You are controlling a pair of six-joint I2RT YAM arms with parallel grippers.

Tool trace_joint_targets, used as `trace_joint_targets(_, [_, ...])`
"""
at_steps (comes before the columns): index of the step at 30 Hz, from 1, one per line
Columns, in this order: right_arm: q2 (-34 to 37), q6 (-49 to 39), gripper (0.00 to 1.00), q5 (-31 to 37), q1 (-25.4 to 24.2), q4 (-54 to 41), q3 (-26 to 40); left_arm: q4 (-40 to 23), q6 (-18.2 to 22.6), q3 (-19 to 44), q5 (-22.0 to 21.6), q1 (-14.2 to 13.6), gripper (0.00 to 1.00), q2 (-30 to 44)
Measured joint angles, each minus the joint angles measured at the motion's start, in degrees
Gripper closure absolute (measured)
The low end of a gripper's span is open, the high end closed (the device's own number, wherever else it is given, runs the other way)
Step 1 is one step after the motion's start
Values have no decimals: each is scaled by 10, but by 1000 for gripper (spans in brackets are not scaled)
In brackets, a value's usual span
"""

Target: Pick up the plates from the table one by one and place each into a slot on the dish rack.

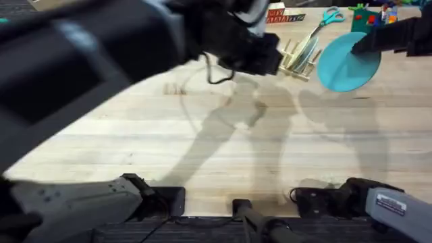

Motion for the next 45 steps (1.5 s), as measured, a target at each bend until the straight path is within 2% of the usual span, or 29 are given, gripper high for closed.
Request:
trace_joint_targets(8, [-10,169,972,143,118,-37,64,-115,107,0,-42,79,961,-114])
trace_joint_targets(9, [-8,237,972,207,163,-42,84,-148,151,0,-74,103,962,-153])
trace_joint_targets(15, [10,352,972,278,204,-65,134,-175,230,0,-151,115,960,-219])
trace_joint_targets(19, [45,404,972,293,211,-98,180,-179,254,0,-191,115,960,-262])
trace_joint_targets(20, [57,412,972,296,211,-105,194,-181,259,0,-200,115,936,-272])
trace_joint_targets(22, [83,428,972,304,211,-117,221,-187,264,0,-218,115,684,-289])
trace_joint_targets(25, [124,445,972,318,211,-133,263,-191,269,0,-238,115,421,-305])
trace_joint_targets(26, [140,449,972,322,211,-137,279,-191,271,0,-242,115,302,-307])
trace_joint_targets(27, [153,452,972,325,211,-141,293,-193,273,0,-246,116,141,-308])
trace_joint_targets(28, [167,454,972,328,211,-146,308,-194,271,0,-249,116,48,-308])
trace_joint_targets(30, [195,457,972,334,211,-159,336,-196,273,0,-253,116,10,-307])
trace_joint_targets(37, [287,463,972,356,211,-206,419,-199,273,0,-257,116,8,-307])
trace_joint_targets(45, [312,463,972,375,215,-210,439,-199,273,0,-261,116,8,-307])
